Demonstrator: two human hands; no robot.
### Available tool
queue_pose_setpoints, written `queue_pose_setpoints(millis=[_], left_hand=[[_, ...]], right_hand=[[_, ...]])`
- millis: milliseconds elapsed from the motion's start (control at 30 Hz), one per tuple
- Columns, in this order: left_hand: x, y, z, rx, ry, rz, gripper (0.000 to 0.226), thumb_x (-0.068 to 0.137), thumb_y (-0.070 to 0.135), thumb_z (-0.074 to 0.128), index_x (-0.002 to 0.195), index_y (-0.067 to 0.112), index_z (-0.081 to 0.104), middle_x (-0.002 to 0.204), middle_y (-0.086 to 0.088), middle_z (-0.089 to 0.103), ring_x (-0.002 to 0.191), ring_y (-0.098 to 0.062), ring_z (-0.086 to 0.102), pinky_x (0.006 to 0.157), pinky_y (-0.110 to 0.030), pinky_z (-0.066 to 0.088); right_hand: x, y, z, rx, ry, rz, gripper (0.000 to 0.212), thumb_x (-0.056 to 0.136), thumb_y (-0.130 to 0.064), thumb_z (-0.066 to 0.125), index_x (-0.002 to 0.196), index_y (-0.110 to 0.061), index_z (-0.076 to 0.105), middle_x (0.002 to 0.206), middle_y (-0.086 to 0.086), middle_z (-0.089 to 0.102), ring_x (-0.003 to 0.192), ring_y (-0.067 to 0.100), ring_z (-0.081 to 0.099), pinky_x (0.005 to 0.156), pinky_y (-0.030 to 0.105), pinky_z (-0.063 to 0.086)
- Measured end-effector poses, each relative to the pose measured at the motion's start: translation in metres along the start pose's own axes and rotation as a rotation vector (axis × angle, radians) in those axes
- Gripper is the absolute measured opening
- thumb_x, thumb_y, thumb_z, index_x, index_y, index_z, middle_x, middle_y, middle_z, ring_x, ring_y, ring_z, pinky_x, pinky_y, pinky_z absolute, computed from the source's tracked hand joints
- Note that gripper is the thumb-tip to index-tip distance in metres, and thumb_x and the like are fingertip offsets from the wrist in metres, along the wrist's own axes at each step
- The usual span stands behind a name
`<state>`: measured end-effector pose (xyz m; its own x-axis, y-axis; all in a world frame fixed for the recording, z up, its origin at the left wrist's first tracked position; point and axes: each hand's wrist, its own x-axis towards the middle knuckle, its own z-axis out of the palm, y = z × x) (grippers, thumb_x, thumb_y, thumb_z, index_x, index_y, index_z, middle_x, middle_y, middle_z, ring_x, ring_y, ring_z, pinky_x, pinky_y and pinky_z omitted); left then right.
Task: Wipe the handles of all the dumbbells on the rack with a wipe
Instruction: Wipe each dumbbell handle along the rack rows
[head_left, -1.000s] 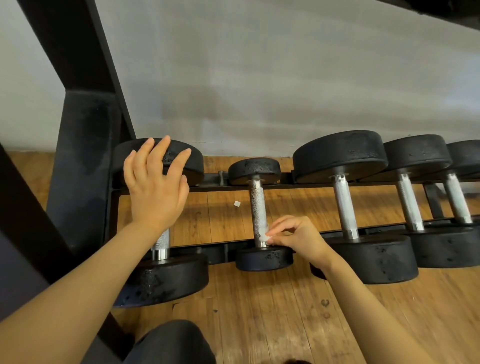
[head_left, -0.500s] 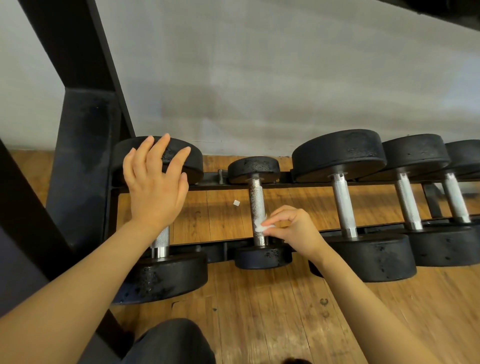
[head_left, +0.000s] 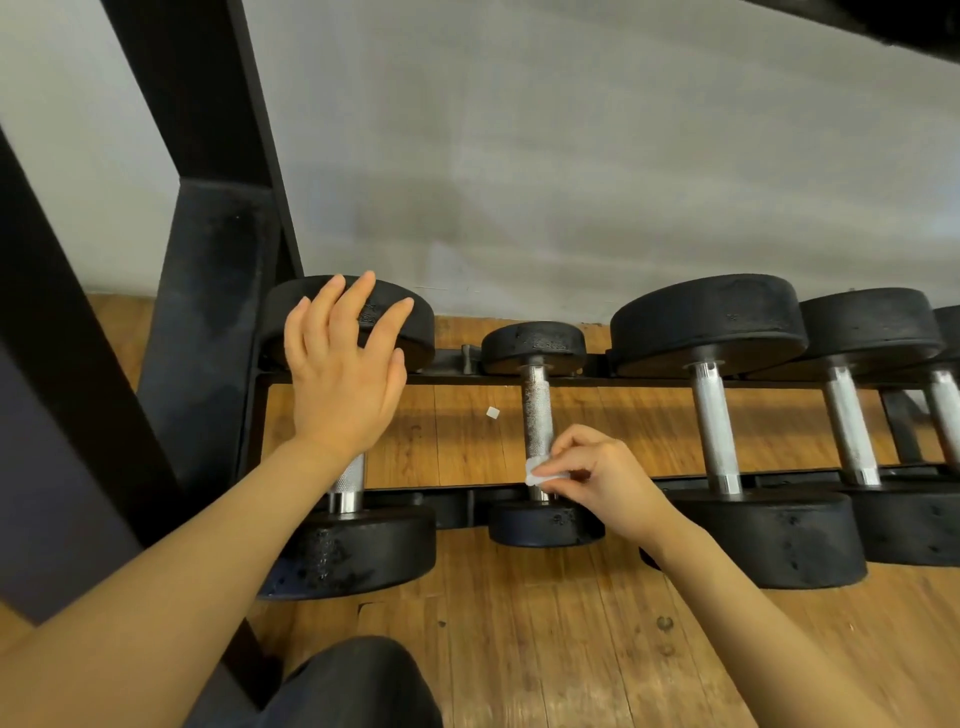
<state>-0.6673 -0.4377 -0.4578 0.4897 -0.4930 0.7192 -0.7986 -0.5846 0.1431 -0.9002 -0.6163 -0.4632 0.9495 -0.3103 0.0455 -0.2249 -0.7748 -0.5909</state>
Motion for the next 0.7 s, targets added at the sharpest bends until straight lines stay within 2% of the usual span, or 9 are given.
queue_pose_setpoints(millis=[233,400,600,700], left_hand=[[0.000,-0.002,0.000,0.013,0.010,0.006,0.043,0.092,0.018,0.052,0.135,0.016,0.053,0.147,-0.019,0.040,0.139,-0.037,0.028,0.118,-0.048,0.010],[0.000,-0.001,-0.001,0.014,0.003,0.007,0.042,0.093,0.019,0.051,0.135,0.016,0.053,0.147,-0.019,0.040,0.139,-0.037,0.028,0.118,-0.047,0.008],[0.000,0.000,-0.002,-0.001,-0.007,0.005,0.043,0.092,0.018,0.053,0.135,0.016,0.053,0.147,-0.019,0.041,0.139,-0.038,0.030,0.117,-0.050,0.013],[0.000,-0.002,-0.002,0.004,-0.018,0.010,0.043,0.093,0.020,0.049,0.135,0.016,0.052,0.148,-0.019,0.040,0.139,-0.038,0.029,0.117,-0.049,0.011]], right_hand=[[0.008,-0.001,-0.003,-0.113,-0.009,-0.093,0.019,0.082,-0.020,0.071,0.100,-0.023,0.075,0.101,-0.013,0.065,0.098,0.005,0.057,0.086,0.030,0.050],[0.006,0.001,-0.003,-0.139,-0.072,-0.155,0.017,0.080,-0.018,0.074,0.096,-0.024,0.076,0.101,-0.014,0.070,0.098,0.002,0.057,0.087,0.024,0.046],[0.017,0.000,-0.007,-0.184,-0.061,-0.157,0.017,0.081,-0.018,0.074,0.097,-0.022,0.076,0.102,-0.011,0.070,0.099,0.006,0.058,0.088,0.026,0.047],[0.018,-0.001,-0.007,-0.200,-0.182,-0.172,0.015,0.082,-0.023,0.072,0.097,-0.025,0.076,0.101,-0.014,0.069,0.098,0.004,0.058,0.090,0.027,0.046]])
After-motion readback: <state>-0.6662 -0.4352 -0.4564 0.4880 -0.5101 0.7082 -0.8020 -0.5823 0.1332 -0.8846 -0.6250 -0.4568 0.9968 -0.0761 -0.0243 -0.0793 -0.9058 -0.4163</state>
